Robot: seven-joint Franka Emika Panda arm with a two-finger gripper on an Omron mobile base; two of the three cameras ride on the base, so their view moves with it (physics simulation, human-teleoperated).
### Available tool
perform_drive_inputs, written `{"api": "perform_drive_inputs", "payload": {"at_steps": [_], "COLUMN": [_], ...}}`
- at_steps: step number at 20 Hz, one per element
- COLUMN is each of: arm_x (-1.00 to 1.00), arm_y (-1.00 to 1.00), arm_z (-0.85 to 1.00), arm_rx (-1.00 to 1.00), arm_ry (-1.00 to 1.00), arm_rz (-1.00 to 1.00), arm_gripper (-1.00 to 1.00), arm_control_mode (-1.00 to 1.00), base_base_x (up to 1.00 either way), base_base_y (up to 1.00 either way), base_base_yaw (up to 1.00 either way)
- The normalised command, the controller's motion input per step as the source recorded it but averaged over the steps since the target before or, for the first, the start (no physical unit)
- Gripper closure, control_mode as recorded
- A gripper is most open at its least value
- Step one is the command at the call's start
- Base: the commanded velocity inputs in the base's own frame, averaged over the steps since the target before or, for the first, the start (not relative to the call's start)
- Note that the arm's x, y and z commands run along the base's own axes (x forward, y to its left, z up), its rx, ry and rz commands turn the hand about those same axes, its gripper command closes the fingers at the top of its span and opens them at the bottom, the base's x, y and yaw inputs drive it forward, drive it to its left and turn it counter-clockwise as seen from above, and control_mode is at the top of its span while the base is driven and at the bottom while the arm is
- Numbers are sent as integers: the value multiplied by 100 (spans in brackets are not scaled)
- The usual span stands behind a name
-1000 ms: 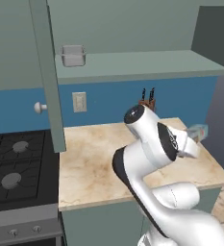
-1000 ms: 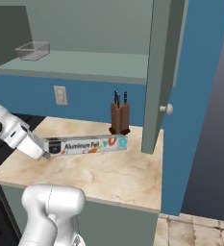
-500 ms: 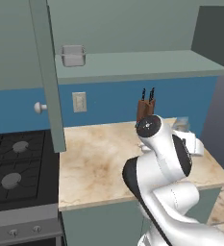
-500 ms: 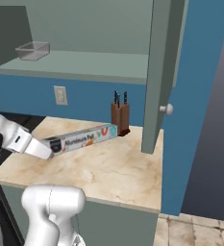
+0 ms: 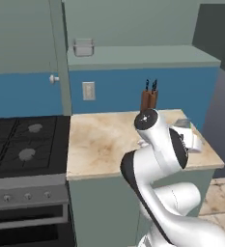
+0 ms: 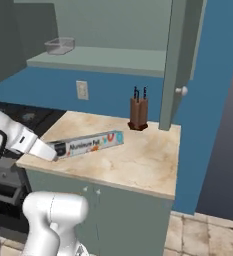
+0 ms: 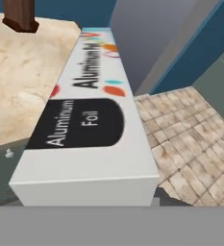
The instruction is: Retrieve the tupperware and aluminum foil from the cabinet and place them on the dining counter near the plate with potato and mushroom to prepare for storing leftovers.
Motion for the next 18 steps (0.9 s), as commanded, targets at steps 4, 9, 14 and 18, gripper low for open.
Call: {"api": "perform_drive_inputs", "payload": {"at_steps": [4,9,14,18], "arm_x": [0,0,0,0], "arm_y": [0,0,0,0], "arm_z": [0,0,0,0], "arm_rx": [0,0,0,0], "arm_ry": [0,0,0,0], "arm_rz": [0,0,0,0], "arm_gripper": [100,100,100,100], "arm_control_mode": [100,100,100,100], "base_base_x": [-100,-90,-54,-11], "base_base_y": [24,34,31,31], "base_base_yaw": [55,70,85,93]}}
